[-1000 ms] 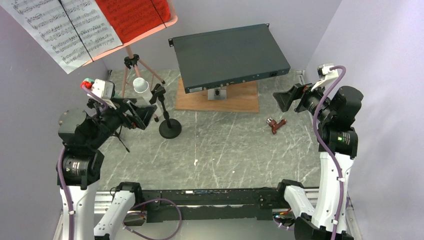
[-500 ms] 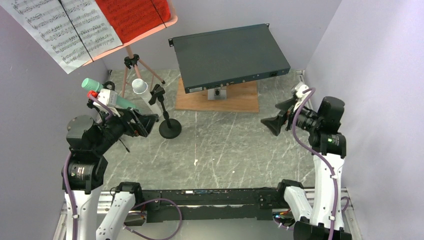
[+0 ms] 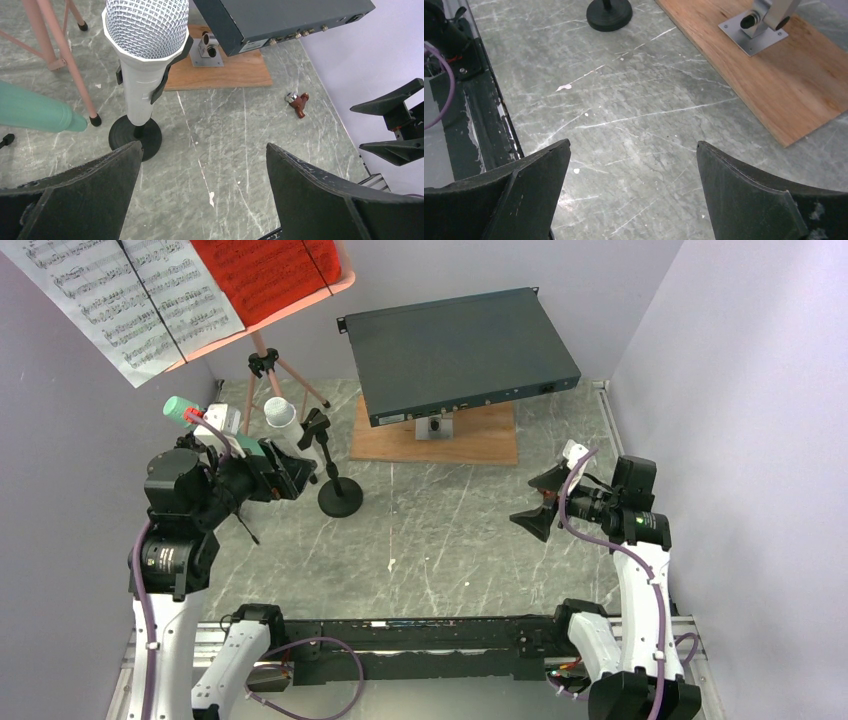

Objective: Pack up the instrument practice props
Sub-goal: Pick up the microphone stand with the microphone from the center of the board.

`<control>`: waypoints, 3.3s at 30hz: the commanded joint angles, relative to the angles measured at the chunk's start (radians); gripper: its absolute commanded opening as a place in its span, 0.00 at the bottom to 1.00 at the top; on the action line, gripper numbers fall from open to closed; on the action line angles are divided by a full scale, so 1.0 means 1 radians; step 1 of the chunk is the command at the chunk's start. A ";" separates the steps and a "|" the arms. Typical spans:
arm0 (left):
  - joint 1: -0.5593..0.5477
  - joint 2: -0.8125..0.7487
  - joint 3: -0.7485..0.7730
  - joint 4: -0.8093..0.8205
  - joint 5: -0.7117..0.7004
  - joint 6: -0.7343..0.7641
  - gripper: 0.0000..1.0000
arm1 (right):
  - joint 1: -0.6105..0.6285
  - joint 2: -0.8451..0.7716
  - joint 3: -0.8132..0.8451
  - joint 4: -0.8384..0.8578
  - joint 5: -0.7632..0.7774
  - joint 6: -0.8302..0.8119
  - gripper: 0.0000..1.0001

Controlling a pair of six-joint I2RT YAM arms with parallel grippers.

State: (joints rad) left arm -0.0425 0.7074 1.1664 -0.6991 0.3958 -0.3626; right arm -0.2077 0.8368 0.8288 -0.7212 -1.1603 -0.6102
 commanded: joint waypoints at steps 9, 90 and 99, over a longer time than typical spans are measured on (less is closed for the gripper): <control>0.001 0.022 0.024 0.082 0.090 0.069 0.99 | 0.005 -0.005 0.015 -0.080 -0.058 -0.148 1.00; -0.125 0.200 -0.152 0.879 0.572 0.036 0.00 | 0.007 -0.005 0.004 -0.113 -0.114 -0.177 0.99; -0.502 0.421 -0.030 0.879 0.335 0.195 0.00 | 0.011 -0.002 0.003 -0.118 -0.117 -0.182 0.99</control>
State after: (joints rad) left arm -0.4278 1.0767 1.0447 0.0555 0.8455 -0.2230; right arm -0.2031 0.8364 0.8288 -0.8310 -1.2366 -0.7670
